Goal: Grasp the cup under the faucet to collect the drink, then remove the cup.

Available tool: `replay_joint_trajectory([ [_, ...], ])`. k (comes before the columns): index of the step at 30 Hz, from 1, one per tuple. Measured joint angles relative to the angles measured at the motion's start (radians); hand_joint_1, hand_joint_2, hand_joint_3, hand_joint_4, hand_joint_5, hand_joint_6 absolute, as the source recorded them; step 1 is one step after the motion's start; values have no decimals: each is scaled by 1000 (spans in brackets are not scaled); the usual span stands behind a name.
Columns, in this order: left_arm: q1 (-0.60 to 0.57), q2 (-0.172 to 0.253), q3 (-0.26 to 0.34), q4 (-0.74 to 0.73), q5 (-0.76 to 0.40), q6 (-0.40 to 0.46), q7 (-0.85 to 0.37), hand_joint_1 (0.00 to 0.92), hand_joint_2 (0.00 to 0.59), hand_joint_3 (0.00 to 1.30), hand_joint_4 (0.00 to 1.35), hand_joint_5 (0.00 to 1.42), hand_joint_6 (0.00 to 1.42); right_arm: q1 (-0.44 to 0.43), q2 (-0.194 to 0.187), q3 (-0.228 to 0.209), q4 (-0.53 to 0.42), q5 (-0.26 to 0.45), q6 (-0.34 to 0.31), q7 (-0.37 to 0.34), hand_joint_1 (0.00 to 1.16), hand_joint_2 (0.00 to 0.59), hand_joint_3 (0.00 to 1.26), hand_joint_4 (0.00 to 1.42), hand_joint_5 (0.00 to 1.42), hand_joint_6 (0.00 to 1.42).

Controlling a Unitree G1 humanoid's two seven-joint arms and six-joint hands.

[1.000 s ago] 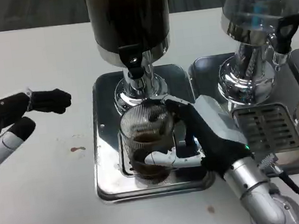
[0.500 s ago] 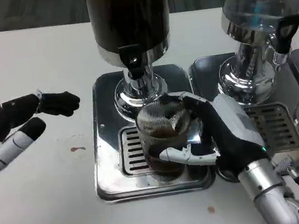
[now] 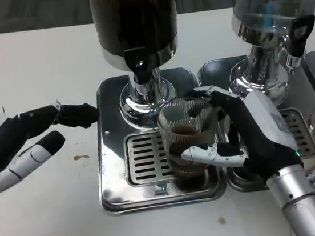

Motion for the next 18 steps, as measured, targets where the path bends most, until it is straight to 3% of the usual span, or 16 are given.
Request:
replay_joint_trajectory([
  [18, 1, -4, -15, 4, 26, -26, 0, 0, 184, 373, 343, 345, 322, 53, 5, -23, -58, 14, -16, -39, 670, 340, 465, 590, 858, 1306],
])
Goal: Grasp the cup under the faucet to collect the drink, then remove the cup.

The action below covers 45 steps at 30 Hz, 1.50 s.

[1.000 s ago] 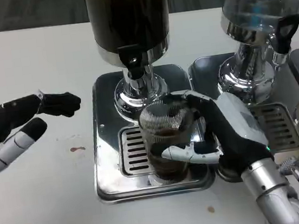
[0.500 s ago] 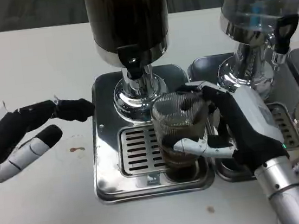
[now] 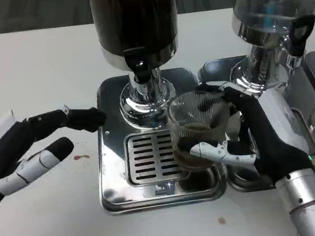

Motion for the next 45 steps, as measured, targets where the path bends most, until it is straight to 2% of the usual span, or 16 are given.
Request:
replay_joint_trajectory([
  [14, 39, -14, -53, -12, 78, -80, 57, 0, 172, 372, 288, 274, 285, 87, 1, 0, -128, 4, -10, 11, 691, 310, 480, 593, 868, 1306],
  [20, 46, -14, -57, -17, 86, -110, 91, 0, 167, 359, 255, 234, 270, 115, 1, 0, -150, 4, -10, 20, 695, 306, 480, 589, 868, 1306],
  [26, 64, -9, -60, -38, 134, -154, 127, 0, 163, 328, 210, 172, 236, 144, 0, 0, -207, 5, -11, 35, 708, 276, 480, 585, 868, 1306],
  [31, 96, 17, -59, -60, 194, -203, 168, 0, 172, 245, 116, 83, 174, 165, -1, 0, -226, 5, -11, 49, 704, 245, 494, 593, 876, 1306],
  [34, 131, 49, -50, -70, 222, -247, 199, 0, 171, 198, 69, 30, 98, 182, -1, 0, -249, 5, -11, 53, 691, 232, 502, 611, 885, 1306],
  [37, 161, 73, -20, -87, 258, -293, 243, 0, 171, 151, 11, 1, 54, 188, -1, 0, -263, 7, -11, 62, 688, 230, 506, 611, 885, 1306],
  [45, 209, 126, 32, -121, 375, -368, 331, 0, 160, 53, 0, 0, 0, 211, -5, -6, -307, 14, -11, 84, 666, 212, 524, 628, 885, 1306],
])
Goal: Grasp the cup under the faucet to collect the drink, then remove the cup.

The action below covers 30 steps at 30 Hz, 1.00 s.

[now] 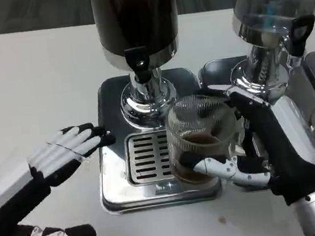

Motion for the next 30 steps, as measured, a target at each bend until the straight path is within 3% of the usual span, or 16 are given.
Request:
replay_joint_trajectory([
  [7, 30, 41, 7, -26, 62, -42, 40, 0, 159, 31, 0, 0, 0, 39, -1, -4, -62, 3, 0, 15, 663, 204, 529, 636, 885, 1316],
  [19, 108, 61, -16, -108, 57, -75, 89, 0, 157, 44, 0, 0, 0, 140, -13, 4, -186, 20, -2, 76, 666, 201, 535, 652, 895, 1323],
  [30, 147, 81, -23, -133, 48, -74, 112, 0, 152, 50, 0, 0, 0, 173, -24, 2, -199, 22, -3, 85, 666, 200, 538, 653, 898, 1323],
])
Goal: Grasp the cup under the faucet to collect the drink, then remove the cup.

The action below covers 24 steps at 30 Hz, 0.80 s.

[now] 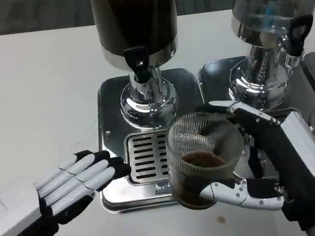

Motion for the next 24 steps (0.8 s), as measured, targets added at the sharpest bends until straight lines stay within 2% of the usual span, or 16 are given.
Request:
replay_joint_trajectory([
  [19, 35, 9, 0, -20, -26, 17, 13, 0, 151, 55, 0, 0, 0, 7, -1, -5, -10, 10, -13, 8, 667, 201, 540, 653, 918, 1323],
  [24, 40, 4, 1, -62, -26, 39, 15, 0, 151, 51, 0, 0, 0, 17, -15, -29, -15, 21, -38, 9, 672, 204, 545, 653, 922, 1323],
])
